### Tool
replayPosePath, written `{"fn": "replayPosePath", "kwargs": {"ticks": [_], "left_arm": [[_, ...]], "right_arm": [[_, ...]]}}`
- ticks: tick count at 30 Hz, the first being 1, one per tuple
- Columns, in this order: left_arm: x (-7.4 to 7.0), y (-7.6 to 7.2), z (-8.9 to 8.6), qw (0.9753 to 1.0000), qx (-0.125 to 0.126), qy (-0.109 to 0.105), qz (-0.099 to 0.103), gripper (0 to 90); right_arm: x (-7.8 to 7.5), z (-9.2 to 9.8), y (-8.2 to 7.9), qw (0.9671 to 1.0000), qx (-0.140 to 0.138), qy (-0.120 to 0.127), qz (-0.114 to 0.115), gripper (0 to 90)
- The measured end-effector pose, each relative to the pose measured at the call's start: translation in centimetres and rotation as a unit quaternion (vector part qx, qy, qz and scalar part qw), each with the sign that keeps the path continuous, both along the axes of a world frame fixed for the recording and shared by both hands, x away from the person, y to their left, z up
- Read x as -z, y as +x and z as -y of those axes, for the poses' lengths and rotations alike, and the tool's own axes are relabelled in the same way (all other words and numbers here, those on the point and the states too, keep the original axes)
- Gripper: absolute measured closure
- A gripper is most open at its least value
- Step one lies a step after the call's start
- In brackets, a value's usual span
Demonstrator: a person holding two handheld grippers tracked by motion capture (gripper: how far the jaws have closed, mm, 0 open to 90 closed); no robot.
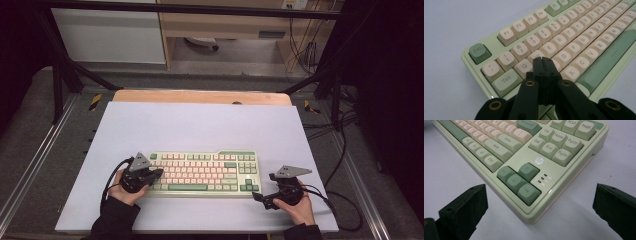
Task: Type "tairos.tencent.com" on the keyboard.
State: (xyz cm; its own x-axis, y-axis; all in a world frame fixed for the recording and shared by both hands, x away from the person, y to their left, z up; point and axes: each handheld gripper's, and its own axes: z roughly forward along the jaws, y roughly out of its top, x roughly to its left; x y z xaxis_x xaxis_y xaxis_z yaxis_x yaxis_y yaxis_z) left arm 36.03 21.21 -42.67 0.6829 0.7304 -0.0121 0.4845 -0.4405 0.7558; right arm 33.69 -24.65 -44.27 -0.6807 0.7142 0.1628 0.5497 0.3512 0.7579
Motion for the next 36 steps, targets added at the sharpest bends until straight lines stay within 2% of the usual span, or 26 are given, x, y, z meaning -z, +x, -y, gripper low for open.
{"fn": "replayPosePath", "kwargs": {"ticks": [8, 17, 24, 31, 36], "left_arm": [[0.4, 0.0, 0.0, 1.0, 0.001, 0.001, 0.0, 89.7], [-0.6, -0.4, -0.1, 0.9999, 0.006, -0.012, 0.009, 89.7], [-0.7, -0.5, -0.2, 0.9997, 0.011, -0.019, 0.006, 89.7], [-0.7, -0.6, -0.2, 0.9996, 0.014, -0.025, 0.002, 89.7], [-0.8, -0.6, -0.2, 0.9995, 0.016, -0.026, 0.003, 89.7]], "right_arm": [[0.0, 0.0, 0.0, 1.0, 0.001, 0.0, 0.0, 0.3], [-0.2, -0.1, 0.0, 1.0, 0.0, 0.003, 0.006, 0.3], [-1.0, -1.0, -0.2, 0.9998, -0.005, -0.003, 0.017, 0.2], [-1.9, -2.3, -0.2, 0.9997, -0.011, 0.002, 0.022, 0.5], [-2.3, -3.5, -0.1, 0.9994, -0.02, 0.006, 0.027, 7.6]]}}
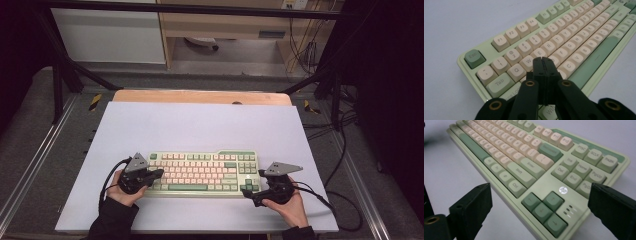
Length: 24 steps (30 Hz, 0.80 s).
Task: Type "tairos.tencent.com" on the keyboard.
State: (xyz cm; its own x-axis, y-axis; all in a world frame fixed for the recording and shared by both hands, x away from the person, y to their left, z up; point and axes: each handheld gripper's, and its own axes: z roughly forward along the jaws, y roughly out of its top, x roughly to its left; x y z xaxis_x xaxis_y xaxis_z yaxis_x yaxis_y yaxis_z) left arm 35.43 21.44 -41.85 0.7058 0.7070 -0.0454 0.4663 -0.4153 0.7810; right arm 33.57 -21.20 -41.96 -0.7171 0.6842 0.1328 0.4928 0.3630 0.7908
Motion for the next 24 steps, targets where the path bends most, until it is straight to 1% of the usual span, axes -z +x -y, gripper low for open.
{"fn": "replayPosePath", "kwargs": {"ticks": [3, 7, 15, 24], "left_arm": [[0.0, 0.0, 0.0, 1.0, 0.001, -0.001, 0.0, 89.7], [0.0, 0.0, 0.0, 1.0, 0.002, -0.001, 0.0, 89.7], [0.1, 0.0, 0.0, 1.0, 0.001, -0.002, -0.001, 89.7], [0.1, 0.0, 0.0, 1.0, 0.002, -0.003, -0.001, 89.7]], "right_arm": [[-0.2, -0.7, 0.1, 1.0, 0.0, 0.004, 0.001, 14.2], [-0.6, -1.9, 0.4, 0.9998, -0.01, 0.013, 0.007, 23.7], [-1.2, -4.6, 0.9, 0.9993, -0.032, 0.014, 0.007, 40.0], [-1.4, -7.1, 1.7, 0.9989, -0.043, 0.015, 0.009, 54.2]]}}
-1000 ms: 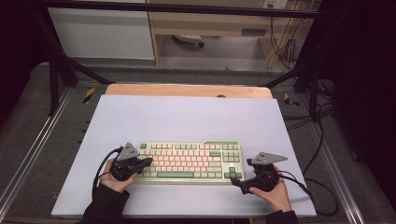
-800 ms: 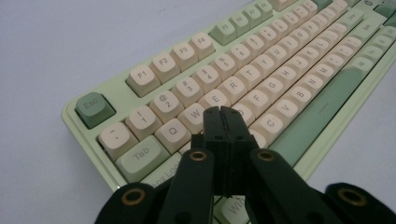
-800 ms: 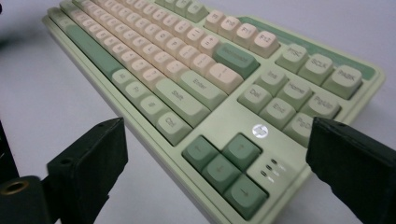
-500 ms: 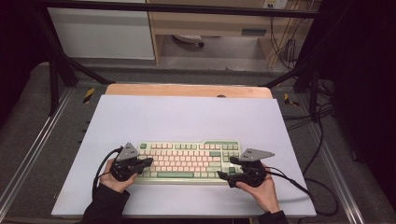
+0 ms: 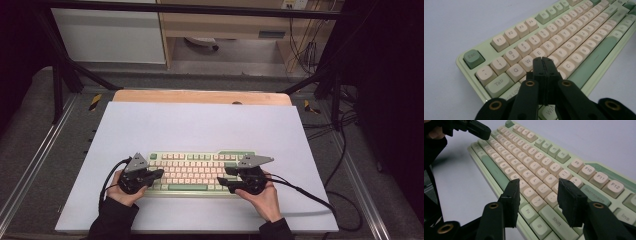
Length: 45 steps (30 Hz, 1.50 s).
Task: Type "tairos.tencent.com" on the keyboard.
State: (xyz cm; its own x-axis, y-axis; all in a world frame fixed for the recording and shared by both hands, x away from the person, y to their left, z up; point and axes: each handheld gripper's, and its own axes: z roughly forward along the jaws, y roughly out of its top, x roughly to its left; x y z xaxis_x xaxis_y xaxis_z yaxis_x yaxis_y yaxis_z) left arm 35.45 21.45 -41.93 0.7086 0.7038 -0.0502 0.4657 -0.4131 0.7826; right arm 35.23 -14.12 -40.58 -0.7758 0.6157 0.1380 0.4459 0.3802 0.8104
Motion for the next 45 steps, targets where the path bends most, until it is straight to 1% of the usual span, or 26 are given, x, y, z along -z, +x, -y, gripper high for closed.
{"fn": "replayPosePath", "kwargs": {"ticks": [4, 6, 13, 17, 21, 25, 27, 29, 38, 45], "left_arm": [[0.0, 0.0, 0.0, 1.0, 0.0, 0.0, 0.0, 89.7], [0.0, 0.0, 0.0, 1.0, 0.001, -0.001, 0.0, 89.8], [0.1, 0.0, 0.0, 1.0, 0.001, 0.0, 0.0, 89.7], [0.1, 0.0, 0.0, 1.0, 0.001, 0.0, 0.0, 89.7], [0.0, 0.0, 0.0, 1.0, 0.001, -0.001, 0.001, 89.7], [0.0, 0.0, 0.0, 1.0, 0.002, 0.0, 0.001, 89.7], [0.0, 0.0, 0.0, 1.0, 0.002, -0.001, 0.001, 89.8], [0.0, 0.0, 0.0, 1.0, 0.002, -0.001, 0.002, 89.7], [0.1, 0.0, 0.0, 1.0, 0.003, 0.0, 0.002, 89.7], [0.1, 0.0, 0.0, 1.0, 0.003, -0.001, 0.002, 89.7]], "right_arm": [[0.0, -0.8, 0.4, 1.0, -0.002, -0.003, -0.003, 60.8], [0.1, -1.2, 0.6, 1.0, 0.0, -0.001, -0.006, 64.2], [0.3, -2.3, 1.2, 1.0, 0.0, -0.002, -0.009, 79.3], [0.5, -3.1, 1.5, 0.9999, -0.006, -0.006, -0.009, 84.8], [0.7, -4.0, 1.8, 0.9999, -0.006, -0.01, -0.009, 89.0], [0.9, -4.9, 2.1, 0.9998, -0.009, -0.011, -0.012, 90.0], [1.0, -5.2, 2.4, 0.9998, -0.007, -0.016, -0.013, 90.0], [1.2, -5.5, 2.6, 0.9997, -0.005, -0.018, -0.017, 90.0], [2.0, -6.3, 3.7, 0.9994, 0.01, -0.021, -0.024, 90.0], [2.4, -6.4, 4.3, 0.9993, 0.013, -0.024, -0.025, 90.0]]}}
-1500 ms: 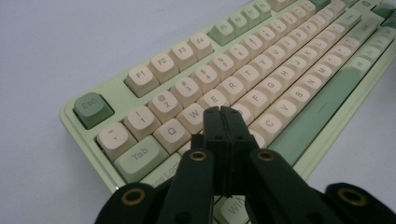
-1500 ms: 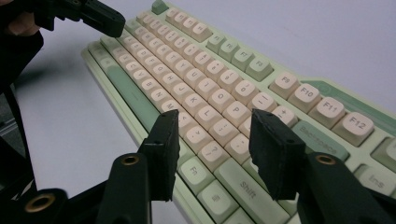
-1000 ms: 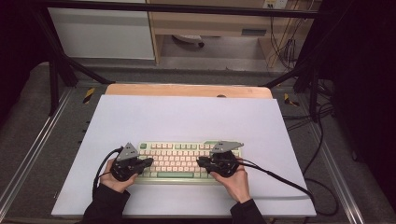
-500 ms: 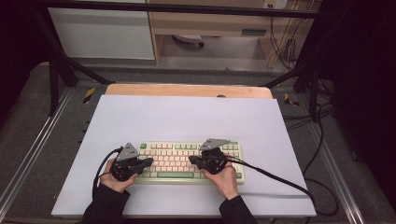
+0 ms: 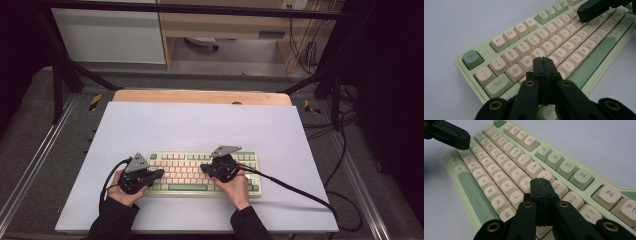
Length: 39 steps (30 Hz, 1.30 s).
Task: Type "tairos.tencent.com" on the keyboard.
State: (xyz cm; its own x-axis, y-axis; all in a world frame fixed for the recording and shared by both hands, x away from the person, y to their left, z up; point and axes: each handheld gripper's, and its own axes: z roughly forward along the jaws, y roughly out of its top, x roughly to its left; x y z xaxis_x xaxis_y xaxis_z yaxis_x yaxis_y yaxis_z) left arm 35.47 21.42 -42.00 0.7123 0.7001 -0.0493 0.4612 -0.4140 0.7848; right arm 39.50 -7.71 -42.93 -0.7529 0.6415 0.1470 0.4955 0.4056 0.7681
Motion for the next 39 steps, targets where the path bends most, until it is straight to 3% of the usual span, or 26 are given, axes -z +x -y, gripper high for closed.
{"fn": "replayPosePath", "kwargs": {"ticks": [24, 39], "left_arm": [[0.0, 0.0, 0.0, 1.0, 0.0, 0.0, 0.001, 89.8], [-0.2, -0.1, -0.1, 1.0, 0.0, -0.002, 0.003, 89.7]], "right_arm": [[0.2, -0.6, 0.0, 0.9998, -0.008, -0.018, -0.001, 90.0], [-1.9, 0.6, -0.8, 0.9996, -0.018, -0.015, 0.017, 90.0]]}}
